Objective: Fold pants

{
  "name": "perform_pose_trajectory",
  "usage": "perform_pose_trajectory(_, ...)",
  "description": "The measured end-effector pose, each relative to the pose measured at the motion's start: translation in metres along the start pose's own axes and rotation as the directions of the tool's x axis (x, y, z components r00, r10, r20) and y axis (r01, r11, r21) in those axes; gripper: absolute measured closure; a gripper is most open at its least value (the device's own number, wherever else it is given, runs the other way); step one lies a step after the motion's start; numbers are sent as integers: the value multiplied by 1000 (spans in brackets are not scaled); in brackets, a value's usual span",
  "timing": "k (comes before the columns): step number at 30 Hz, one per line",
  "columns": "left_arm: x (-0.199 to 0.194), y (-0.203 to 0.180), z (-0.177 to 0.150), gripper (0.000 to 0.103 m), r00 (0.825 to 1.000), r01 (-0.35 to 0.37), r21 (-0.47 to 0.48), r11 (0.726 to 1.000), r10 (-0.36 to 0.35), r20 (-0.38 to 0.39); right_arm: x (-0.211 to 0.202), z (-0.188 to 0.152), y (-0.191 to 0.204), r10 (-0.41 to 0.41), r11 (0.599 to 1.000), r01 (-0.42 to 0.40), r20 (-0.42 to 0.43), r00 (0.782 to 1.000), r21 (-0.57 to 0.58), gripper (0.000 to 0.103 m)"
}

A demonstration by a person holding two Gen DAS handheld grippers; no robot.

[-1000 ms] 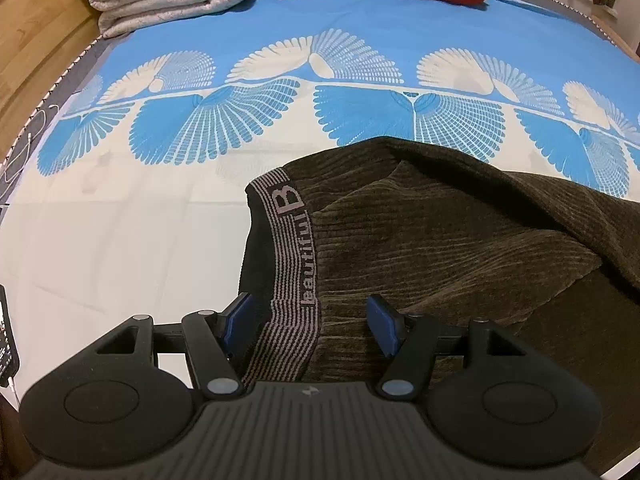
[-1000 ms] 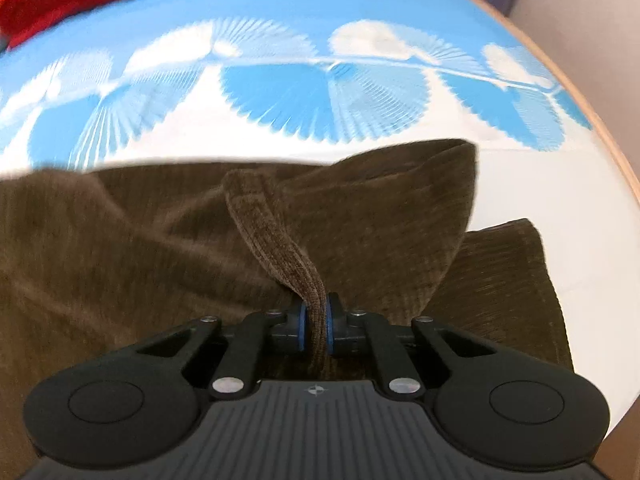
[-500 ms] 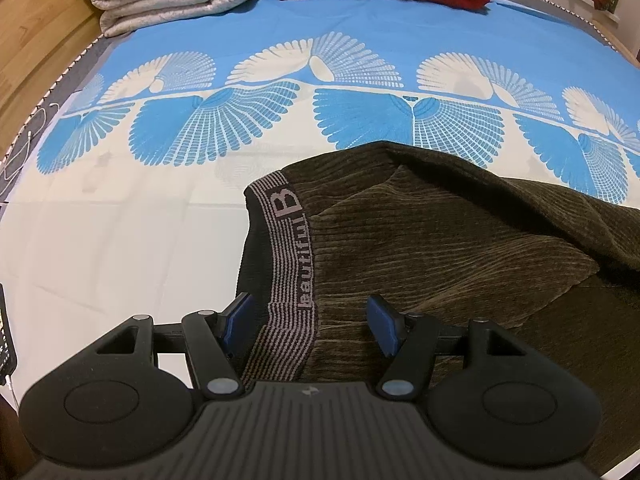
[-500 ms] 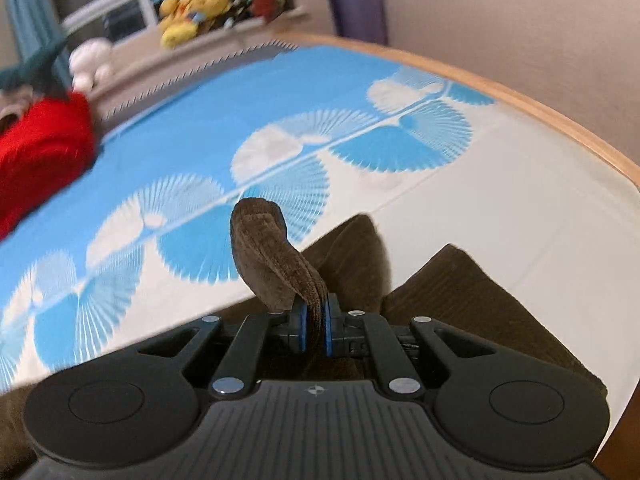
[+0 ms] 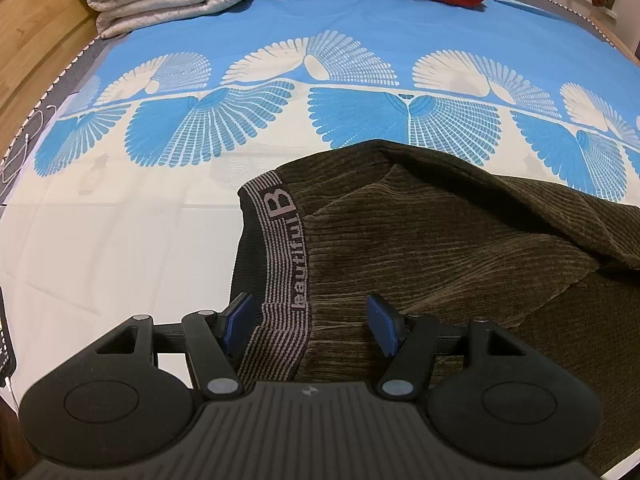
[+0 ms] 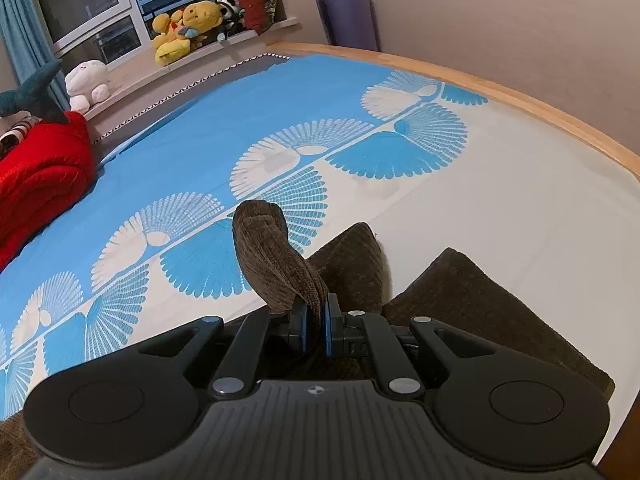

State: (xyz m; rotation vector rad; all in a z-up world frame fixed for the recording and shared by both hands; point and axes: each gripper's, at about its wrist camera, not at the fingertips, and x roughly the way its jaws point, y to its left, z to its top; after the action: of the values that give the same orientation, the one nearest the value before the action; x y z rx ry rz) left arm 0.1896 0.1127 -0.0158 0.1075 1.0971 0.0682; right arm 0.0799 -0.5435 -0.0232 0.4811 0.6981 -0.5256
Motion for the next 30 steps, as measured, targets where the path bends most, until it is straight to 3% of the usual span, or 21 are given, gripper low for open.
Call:
perform_pose_trajectory(15,3,-6,3,36,1000,25,4,1000,-25,10,-1,0,-2,-4,1000,3,7,1000,17,95)
perform_pose_trajectory(16,2,-7,4,40,999,34,-1,999,-34,14,-1,0,-2,-3,1000,3,7,1000,19,95)
perform_pose_trajectory(17,2,-6,5,44,998,52,-9,999,-52,20,-1,0,-3,-3,1000,2,6,1000,21,95)
perform_pose_trajectory(19,1,-5,8,65,994,107,-36,994,-106,32,-2,1,-3,-1,1000,1,5,1000,28,95)
perform_pose_trajectory(21,2,-6,11,72,987,160,-60,985,-158,34,-2,2,-5,2,999,-3,5,1000,38,95)
perform_pose_trajectory(27,7,-27,22,71,957,288,-85,954,-285,49,-3,5,-10,13,996,-12,-10,1000,89,95)
perform_pose_trajectory(30,16,-42,29,61,929,369,-120,922,-368,34,-5,8,-12,22,993,-21,-6,1000,119,95)
